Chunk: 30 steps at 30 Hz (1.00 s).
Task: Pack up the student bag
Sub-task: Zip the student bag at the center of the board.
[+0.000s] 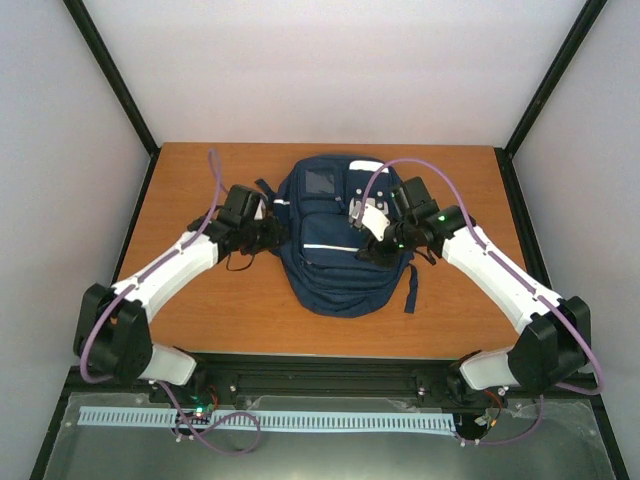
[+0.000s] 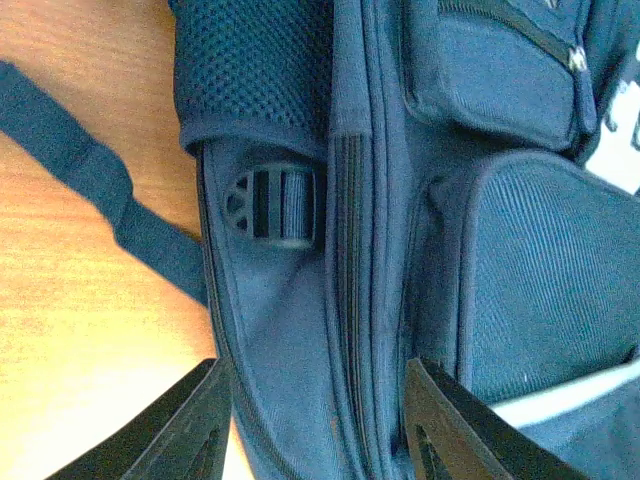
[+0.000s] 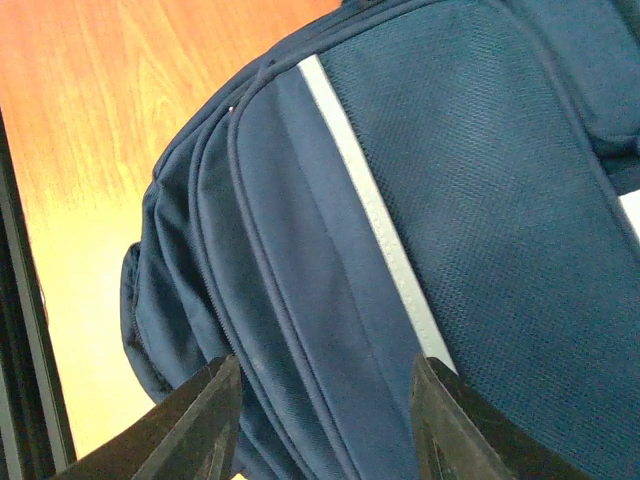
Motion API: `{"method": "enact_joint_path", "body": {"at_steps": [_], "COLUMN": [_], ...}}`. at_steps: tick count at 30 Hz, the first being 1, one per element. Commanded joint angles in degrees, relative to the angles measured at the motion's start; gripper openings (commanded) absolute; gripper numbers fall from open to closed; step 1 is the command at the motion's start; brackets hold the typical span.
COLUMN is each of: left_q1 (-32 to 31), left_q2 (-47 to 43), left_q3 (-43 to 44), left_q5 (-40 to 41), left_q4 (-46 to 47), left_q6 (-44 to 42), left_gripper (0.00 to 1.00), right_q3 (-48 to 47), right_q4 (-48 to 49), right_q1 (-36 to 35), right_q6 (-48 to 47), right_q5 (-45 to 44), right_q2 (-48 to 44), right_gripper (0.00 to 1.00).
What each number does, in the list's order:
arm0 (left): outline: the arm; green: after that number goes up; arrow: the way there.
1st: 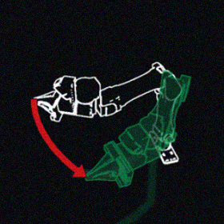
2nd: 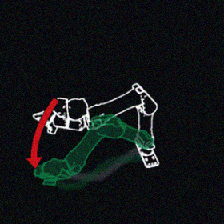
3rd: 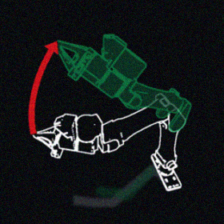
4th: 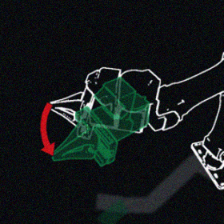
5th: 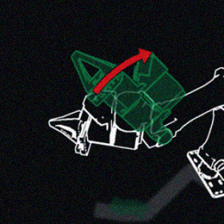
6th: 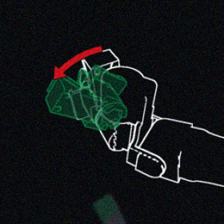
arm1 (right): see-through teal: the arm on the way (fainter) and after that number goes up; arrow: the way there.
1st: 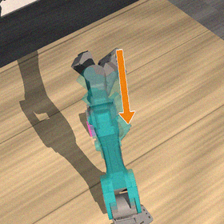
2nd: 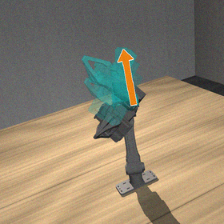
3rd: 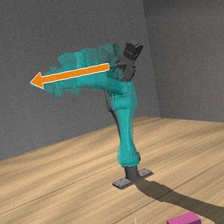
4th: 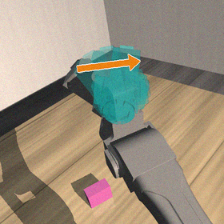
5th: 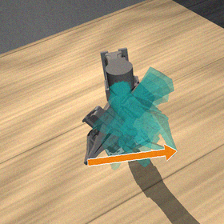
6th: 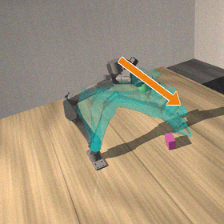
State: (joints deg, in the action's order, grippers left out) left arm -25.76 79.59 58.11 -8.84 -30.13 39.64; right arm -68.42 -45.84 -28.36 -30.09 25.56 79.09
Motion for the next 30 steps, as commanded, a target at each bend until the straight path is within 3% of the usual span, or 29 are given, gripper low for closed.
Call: {"method": "enact_joint_path", "body": {"at_steps": [1, 8, 14, 18, 21, 30], "left_q1": [1.48, 1.94, 1.94, 1.94, 1.81, 0.58], "left_q2": [6.13, 15.75, 20.63, 17.85, 16.39, 4.94], "left_q3": [7.02, 13.69, 14.26, 10.16, 7.99, -0.51], "left_q5": [-2.78, -3.98, -6.47, -7.26, -9.22, -12.1], "left_q4": [0.73, 0.32, 0.84, 4.47, 5.4, 11.01], "left_q6": [-1.78, -2.22, -0.99, 0.87, 1.71, 7.32], "left_gripper": [0.49, 0.4, 0.27, 0.18, 0.03, 0.01], "right_q3": [1.65, 2.04, 1.9, 1.93, 1.35, -4.95], "right_q4": [-0.13, -0.29, -0.39, -0.31, -0.17, -3.16], "right_q1": [-1.67, -3.11, -4.82, -5.49, -6.37, -17.36], "right_q6": [-1.75, -2.1, -2.95, -3.07, -3.27, -9.63], "right_q5": [0.4, 0.38, -0.92, -0.99, -1.83, -10.79], "right_q2": [-2.04, -2.43, -2.18, -1.67, -0.6, 3.1], "right_gripper": [0.47, 0.47, 0.46, 0.46, 0.46, 0.43]}}
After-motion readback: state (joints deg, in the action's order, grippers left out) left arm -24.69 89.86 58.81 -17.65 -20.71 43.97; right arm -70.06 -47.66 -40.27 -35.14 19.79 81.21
